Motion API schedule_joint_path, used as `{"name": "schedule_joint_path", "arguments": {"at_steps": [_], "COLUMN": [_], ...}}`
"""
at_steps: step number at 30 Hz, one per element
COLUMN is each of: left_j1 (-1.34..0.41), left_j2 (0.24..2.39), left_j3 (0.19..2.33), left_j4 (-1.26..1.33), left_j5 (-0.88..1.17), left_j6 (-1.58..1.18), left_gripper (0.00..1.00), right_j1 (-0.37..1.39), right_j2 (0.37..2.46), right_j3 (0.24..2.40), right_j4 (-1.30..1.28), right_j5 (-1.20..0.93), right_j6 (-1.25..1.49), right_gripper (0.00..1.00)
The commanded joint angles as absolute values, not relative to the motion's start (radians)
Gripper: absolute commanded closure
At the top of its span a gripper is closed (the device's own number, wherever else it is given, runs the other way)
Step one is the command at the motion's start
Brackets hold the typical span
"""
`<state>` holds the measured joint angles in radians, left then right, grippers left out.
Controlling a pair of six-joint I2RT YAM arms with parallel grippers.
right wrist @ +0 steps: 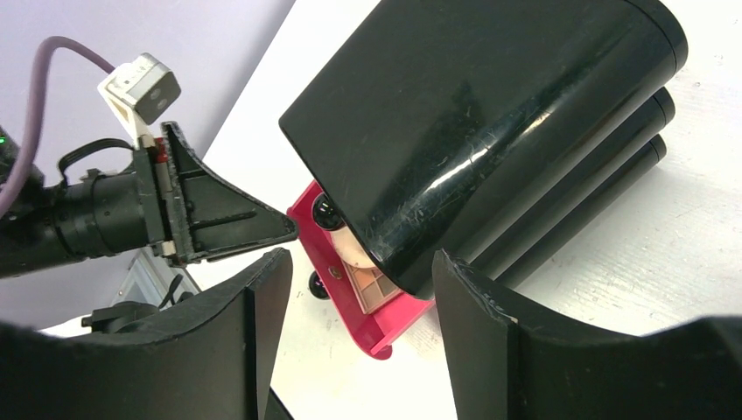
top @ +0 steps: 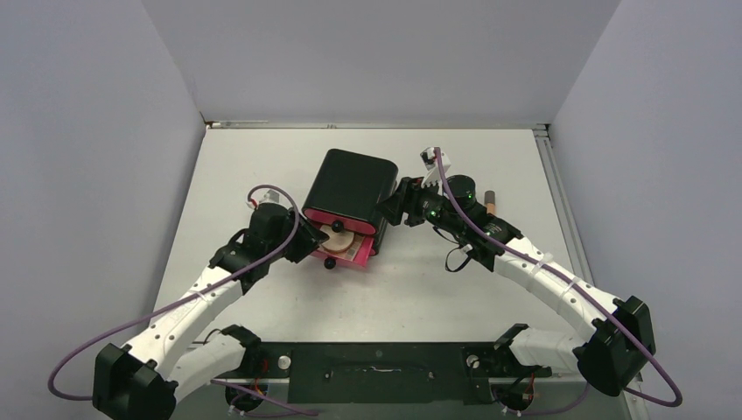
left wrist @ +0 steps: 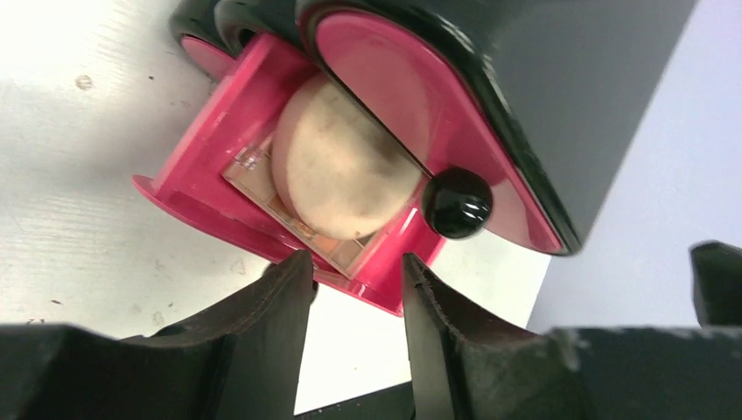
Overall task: Organize the makeup
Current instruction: Place the makeup tool in the drawer.
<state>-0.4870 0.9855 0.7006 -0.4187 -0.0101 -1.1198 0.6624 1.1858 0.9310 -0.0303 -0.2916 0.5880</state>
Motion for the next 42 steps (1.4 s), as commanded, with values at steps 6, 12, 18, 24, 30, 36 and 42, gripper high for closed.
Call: {"name": "schedule_joint_path", "arguments": {"at_steps": [6,12,18,24,30,36,42], "left_j1": [-0.48,-0.479,-0.479,-0.479,-0.48,-0.48,-0.48], "left_j2": [0.851,0.707,0.57,0.522,0.525,0.589,0.663], "left_j3": [0.726,0.613,0.503,0.411,0.329,0.296,0.29], "left_j4": [-0.391,-0.33,-0.216,-0.224,-0.157,-0.062,0.021], "left_j5": [0.133,0.16,0.203,0.209,0.249,0.296,0.3], "left_j6": [-0.961,-0.948,-0.976,-0.997,-1.009,-1.0,-0.998], "left_gripper": [0.54,0.43,0.31,0.24,0.23,0.25,0.33], "right_j1": [0.661,0.646,0.527,0.462,0.456,0.454,0.448], "right_j2": [1.242,1.299,1.391,1.517,1.633,1.757,1.867], "right_j3": [1.069,1.161,1.236,1.346,1.439,1.528,1.647], "right_j4": [-0.087,-0.166,-0.213,-0.252,-0.281,-0.278,-0.302], "right_j5": [-0.204,-0.044,-0.103,-0.234,-0.287,-0.343,-0.399], "right_j6": [0.499,0.484,0.551,0.539,0.506,0.464,0.416], "right_gripper": [0.35,0.19,0.12,0.09,0.08,0.09,0.12]}}
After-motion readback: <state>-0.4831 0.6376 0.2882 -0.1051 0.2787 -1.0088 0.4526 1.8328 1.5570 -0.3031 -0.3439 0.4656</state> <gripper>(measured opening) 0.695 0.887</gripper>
